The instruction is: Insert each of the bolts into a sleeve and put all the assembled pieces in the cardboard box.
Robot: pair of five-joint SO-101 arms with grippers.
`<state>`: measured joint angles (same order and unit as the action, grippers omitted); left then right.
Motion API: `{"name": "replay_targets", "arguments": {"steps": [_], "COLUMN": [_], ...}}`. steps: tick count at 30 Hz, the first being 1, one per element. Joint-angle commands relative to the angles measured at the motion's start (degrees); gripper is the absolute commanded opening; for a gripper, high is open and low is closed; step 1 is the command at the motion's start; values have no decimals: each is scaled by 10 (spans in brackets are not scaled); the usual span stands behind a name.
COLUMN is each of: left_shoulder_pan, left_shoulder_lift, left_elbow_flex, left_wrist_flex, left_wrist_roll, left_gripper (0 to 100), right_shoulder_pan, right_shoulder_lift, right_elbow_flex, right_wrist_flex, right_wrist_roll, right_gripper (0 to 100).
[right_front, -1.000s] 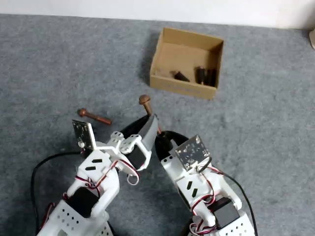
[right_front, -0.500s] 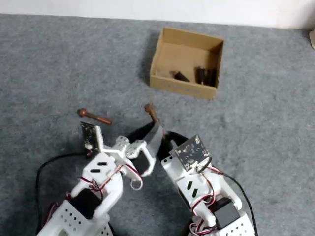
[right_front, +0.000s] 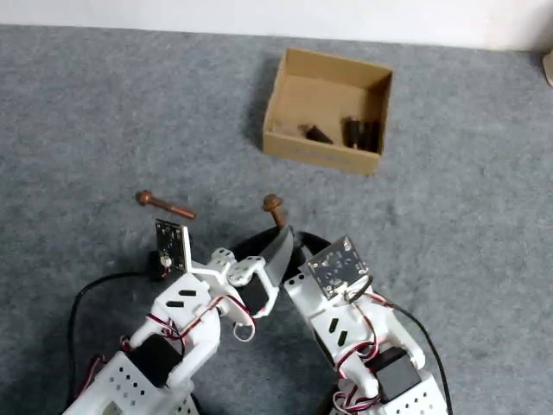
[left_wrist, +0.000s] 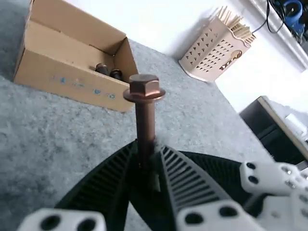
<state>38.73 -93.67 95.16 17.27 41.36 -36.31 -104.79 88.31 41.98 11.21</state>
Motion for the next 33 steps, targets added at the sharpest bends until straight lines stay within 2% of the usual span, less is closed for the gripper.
{"name": "replay_targets", "arguments": {"steps": [1, 3, 5, 9, 14, 22, 26, 29, 33], "left_shoulder_pan": [24, 29, 42, 42, 35, -86, -97, -102, -135], "left_shoulder_lift": [-3, -3, -3, -3, -3, -4, -4, -4, -4], "left_elbow_flex": [-7, -15, -39, -85, -93, -127, -142, -141, -141], "left_wrist_flex": [12, 60, 111, 165, 167, 147, 150, 150, 147], "left_wrist_roll": [-55, -85, -105, -74, -69, -4, -2, -4, -4], "left_gripper": [194, 309, 370, 364, 354, 354, 354, 310, 126], "right_shoulder_pan": [6, 6, 6, 6, 6, 7, 29, 44, 47], "right_shoulder_lift": [-7, -7, -7, -7, -7, -6, -6, -6, -6], "right_elbow_flex": [-27, -27, -27, -27, -27, -20, -11, -11, -10], "right_wrist_flex": [-5, -5, -5, -6, -6, -6, -7, -7, -7], "right_wrist_roll": [5, 5, 5, 5, 5, 5, 6, 6, 6], "right_gripper": [3, 3, 3, 3, 3, 3, 3, 3, 3]}}
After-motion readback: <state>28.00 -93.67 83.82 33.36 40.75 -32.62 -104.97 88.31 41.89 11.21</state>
